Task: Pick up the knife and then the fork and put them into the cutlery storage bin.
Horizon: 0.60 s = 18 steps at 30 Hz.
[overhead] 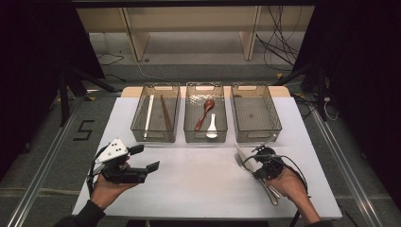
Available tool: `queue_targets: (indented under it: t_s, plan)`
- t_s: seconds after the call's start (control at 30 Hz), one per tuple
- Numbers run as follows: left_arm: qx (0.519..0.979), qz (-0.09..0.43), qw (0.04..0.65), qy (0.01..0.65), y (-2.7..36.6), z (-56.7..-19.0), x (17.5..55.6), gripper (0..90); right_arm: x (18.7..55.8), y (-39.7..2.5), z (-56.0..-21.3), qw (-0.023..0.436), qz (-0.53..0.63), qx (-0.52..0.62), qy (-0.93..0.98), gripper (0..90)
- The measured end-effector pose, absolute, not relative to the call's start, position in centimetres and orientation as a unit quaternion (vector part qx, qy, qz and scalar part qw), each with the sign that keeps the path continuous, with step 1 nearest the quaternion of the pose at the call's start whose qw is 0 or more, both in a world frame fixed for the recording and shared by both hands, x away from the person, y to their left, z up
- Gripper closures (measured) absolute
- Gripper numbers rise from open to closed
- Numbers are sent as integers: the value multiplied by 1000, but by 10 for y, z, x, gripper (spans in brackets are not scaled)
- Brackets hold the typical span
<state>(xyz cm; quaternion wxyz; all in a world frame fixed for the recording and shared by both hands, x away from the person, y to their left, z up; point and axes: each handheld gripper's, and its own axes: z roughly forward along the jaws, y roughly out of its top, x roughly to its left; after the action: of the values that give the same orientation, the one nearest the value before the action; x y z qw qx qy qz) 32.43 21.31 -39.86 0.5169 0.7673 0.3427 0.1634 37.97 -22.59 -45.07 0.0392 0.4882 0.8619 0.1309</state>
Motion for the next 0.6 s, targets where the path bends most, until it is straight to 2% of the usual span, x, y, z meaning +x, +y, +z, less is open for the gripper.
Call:
queue_targets:
  t_s: [0.6]
  plan:
    - [768, 164, 516, 342, 213, -399, 324, 156, 378, -233, -439, 48, 159, 479, 862, 816]
